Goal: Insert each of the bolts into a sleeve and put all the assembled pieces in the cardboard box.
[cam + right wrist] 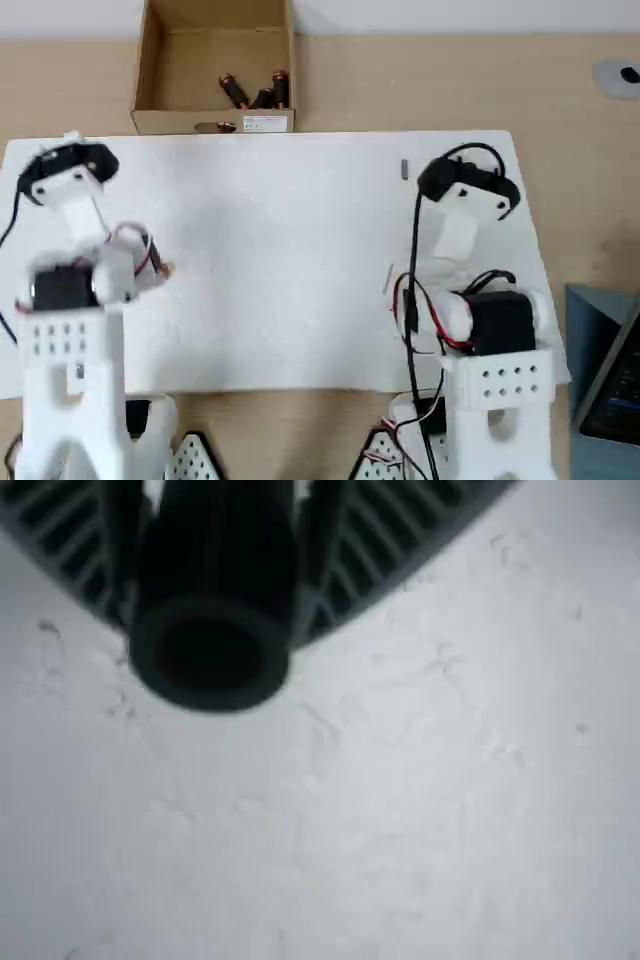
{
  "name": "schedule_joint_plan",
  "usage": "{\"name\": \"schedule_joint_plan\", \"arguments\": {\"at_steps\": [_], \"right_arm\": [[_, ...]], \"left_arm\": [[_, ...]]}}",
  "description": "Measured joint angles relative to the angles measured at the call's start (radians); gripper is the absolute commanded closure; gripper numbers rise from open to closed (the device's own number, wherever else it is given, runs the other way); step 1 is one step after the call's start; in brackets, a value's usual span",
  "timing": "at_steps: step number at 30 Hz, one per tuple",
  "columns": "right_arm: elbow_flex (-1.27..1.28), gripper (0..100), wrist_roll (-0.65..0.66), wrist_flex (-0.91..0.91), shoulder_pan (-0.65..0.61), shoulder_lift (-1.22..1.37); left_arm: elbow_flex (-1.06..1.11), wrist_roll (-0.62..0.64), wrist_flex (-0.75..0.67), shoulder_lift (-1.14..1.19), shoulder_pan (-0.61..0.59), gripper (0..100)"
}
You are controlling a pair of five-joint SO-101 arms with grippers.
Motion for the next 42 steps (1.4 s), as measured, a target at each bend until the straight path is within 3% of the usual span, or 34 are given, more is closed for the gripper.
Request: {"name": "schedule_joint_plan", "arguments": {"at_steps": [6, 16, 19, 24, 42], "right_arm": [[0.000, 98.8, 0.000, 0.000, 0.074, -0.023], [0.069, 98.8, 0.000, 0.000, 0.120, -0.106], [0.098, 98.8, 0.000, -0.017, 0.120, -0.150], [0.155, 98.8, 0.000, -0.055, 0.120, -0.229], [0.190, 98.8, 0.000, -0.081, 0.120, -0.285]], "left_arm": [[-0.158, 0.135, 0.058, 0.230, 0.000, 100], [-0.198, 0.428, 0.080, 0.497, -0.002, 99], [-0.222, 0.446, 0.044, 0.552, -0.034, 98], [-0.278, 0.446, 0.011, 0.621, -0.092, 86], [-0.313, 0.451, -0.044, 0.839, -0.110, 88]]}}
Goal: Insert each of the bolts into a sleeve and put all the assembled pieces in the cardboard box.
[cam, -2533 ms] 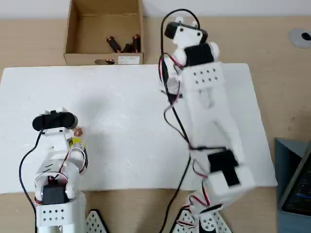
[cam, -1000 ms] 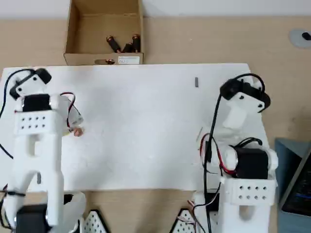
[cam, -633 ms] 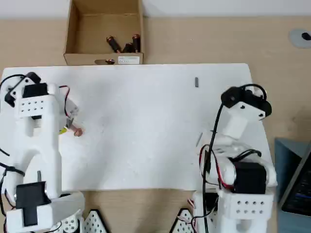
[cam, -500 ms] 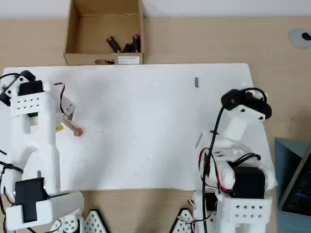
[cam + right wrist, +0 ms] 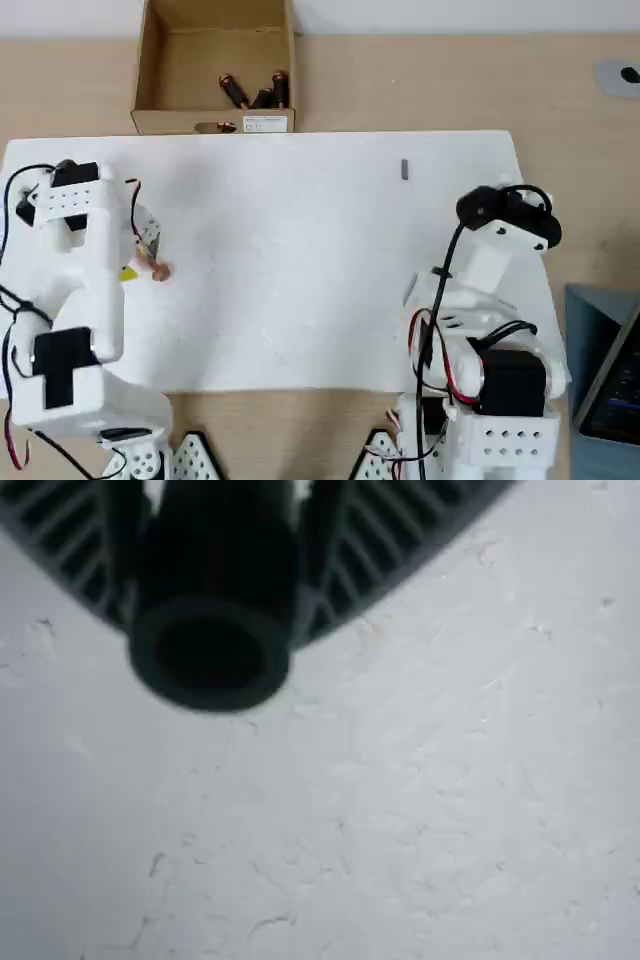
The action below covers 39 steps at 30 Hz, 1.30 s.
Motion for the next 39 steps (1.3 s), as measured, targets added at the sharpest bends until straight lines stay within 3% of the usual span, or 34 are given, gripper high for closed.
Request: {"name": "schedule_joint_plan", "arguments": {"at_steps": [4, 7, 17, 27, 34, 39], "right_arm": [[0.000, 98.8, 0.000, 0.000, 0.000, 0.000], [0.000, 98.8, 0.000, 0.000, 0.000, 0.000], [0.000, 98.8, 0.000, 0.000, 0.000, 0.000], [0.000, 98.8, 0.000, 0.000, 0.000, 0.000], [0.000, 98.8, 0.000, 0.000, 0.000, 0.000], [0.000, 98.8, 0.000, 0.000, 0.000, 0.000]], "left_arm": [[0.000, 0.003, -0.028, 0.035, 0.000, 90], [0.000, 0.003, -0.032, 0.061, 0.000, 100], [-0.031, 0.049, 0.000, 0.086, 0.000, 100], [-0.284, 0.307, 0.187, 0.086, 0.000, 100], [-0.370, 0.582, 0.189, 0.097, 0.000, 99], [-0.370, 0.700, 0.155, 0.097, -0.008, 99]]}}
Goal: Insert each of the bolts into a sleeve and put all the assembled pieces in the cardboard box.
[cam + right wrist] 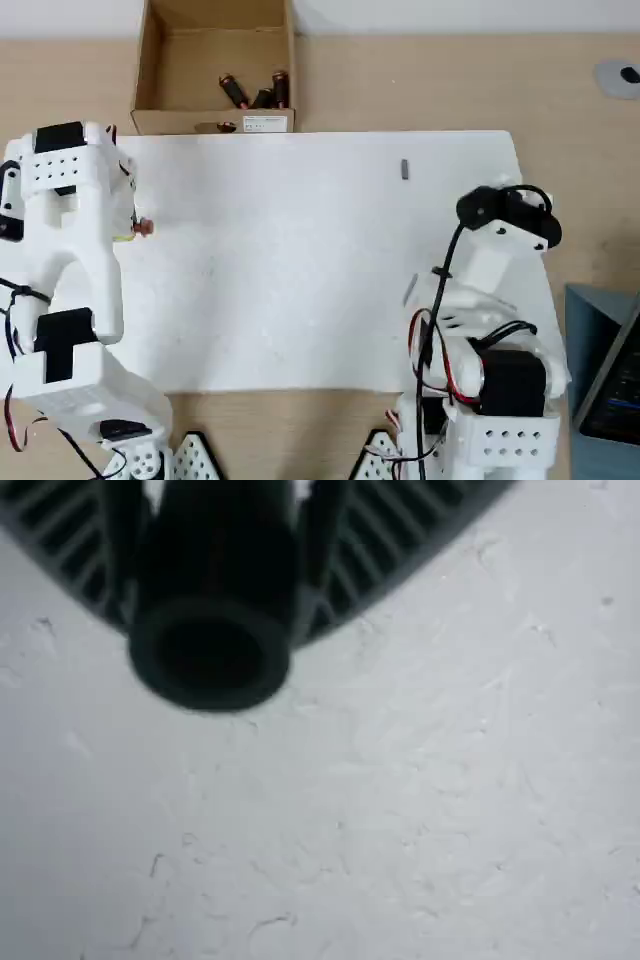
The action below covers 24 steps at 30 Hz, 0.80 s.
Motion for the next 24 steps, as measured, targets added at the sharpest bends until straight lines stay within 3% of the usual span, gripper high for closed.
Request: {"name": "schedule_joint_plan", "arguments": {"at_steps": [8, 16, 24], "right_arm": [[0.000, 98.8, 0.000, 0.000, 0.000, 0.000], [0.000, 98.8, 0.000, 0.000, 0.000, 0.000], [0.000, 98.8, 0.000, 0.000, 0.000, 0.000]], "left_arm": [[0.000, 0.140, -0.012, 0.000, -0.034, 99], [0.012, 0.160, -0.012, 0.000, -0.034, 99], [0.012, 0.098, -0.012, 0.000, -0.034, 81]]}}
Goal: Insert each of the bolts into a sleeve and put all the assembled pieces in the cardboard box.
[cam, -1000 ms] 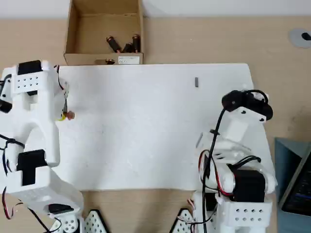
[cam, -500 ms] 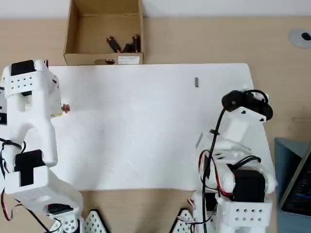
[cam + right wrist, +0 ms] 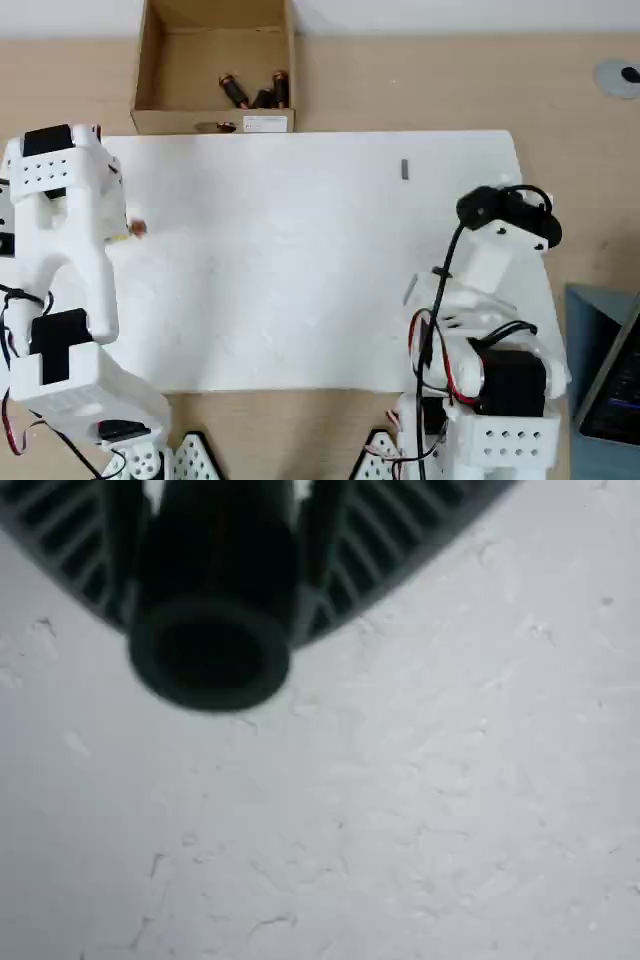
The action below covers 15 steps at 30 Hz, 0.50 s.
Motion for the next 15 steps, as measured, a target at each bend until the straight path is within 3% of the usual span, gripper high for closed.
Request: {"name": "schedule_joint_plan", "arguments": {"at_steps": [9, 12, 15], "right_arm": [[0.000, 98.8, 0.000, 0.000, 0.000, 0.000], [0.000, 98.8, 0.000, 0.000, 0.000, 0.000], [0.000, 98.8, 0.000, 0.000, 0.000, 0.000]], "left_arm": [[-0.002, -0.153, 0.064, 0.000, 0.000, 80], [-0.002, -0.279, 0.084, 0.000, 0.000, 80], [-0.009, -0.485, 0.147, 0.000, 0.000, 80]]}}
